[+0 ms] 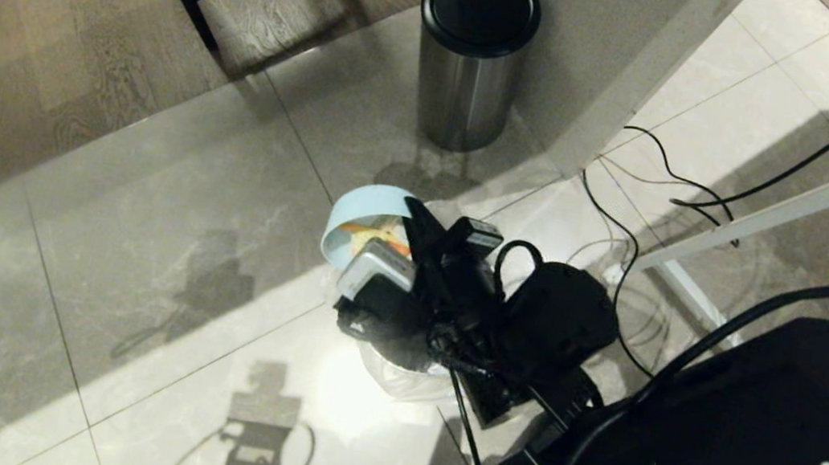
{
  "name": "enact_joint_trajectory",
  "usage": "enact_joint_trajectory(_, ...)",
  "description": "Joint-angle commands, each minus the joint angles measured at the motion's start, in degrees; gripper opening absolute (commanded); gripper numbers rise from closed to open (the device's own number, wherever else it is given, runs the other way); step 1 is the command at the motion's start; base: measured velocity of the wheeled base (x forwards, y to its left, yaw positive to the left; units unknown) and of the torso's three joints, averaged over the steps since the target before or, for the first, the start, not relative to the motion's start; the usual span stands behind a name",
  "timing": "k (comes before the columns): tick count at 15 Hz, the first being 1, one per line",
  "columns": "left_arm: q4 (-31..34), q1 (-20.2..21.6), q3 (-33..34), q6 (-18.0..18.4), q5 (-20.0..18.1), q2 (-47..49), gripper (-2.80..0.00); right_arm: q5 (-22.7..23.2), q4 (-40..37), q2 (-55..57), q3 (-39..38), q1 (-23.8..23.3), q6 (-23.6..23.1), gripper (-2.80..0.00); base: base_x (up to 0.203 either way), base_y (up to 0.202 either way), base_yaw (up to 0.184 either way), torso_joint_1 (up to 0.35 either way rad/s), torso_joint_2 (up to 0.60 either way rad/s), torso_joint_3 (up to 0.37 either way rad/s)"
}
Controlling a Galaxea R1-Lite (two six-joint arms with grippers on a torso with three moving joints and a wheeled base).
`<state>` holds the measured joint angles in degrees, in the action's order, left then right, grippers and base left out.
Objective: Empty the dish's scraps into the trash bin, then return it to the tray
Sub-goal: Pour the leftover food from the bowl into the trash can
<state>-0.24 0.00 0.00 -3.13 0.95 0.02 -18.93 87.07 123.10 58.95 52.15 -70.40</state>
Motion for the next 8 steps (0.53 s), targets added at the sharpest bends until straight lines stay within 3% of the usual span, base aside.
enact_joint_trajectory(1, -0.03, 0.0, 0.0, -0.03, 0.02, 0.06, -2.8, 0.58, 1.95, -0.02, -2.37, 0.06, -0.52, -2.8, 0.0, 0.0, 0.0, 0.0, 0.0, 0.0)
enact_joint_trajectory(6, -0.03, -0.08, 0.0, -0.03, 0.02, 0.06, -2.8, 5.91, 2.89, -0.75, -7.44, -0.03, -0.7, -2.8, 0.0, 0.0, 0.0, 0.0, 0.0, 0.0)
enact_joint_trajectory(8, -0.03, 0.0, 0.0, -0.03, 0.02, 0.06, -2.8, 5.88, 2.89, -0.41, -7.4, -0.5, -2.17, -2.8, 0.0, 0.0, 0.0, 0.0, 0.0, 0.0)
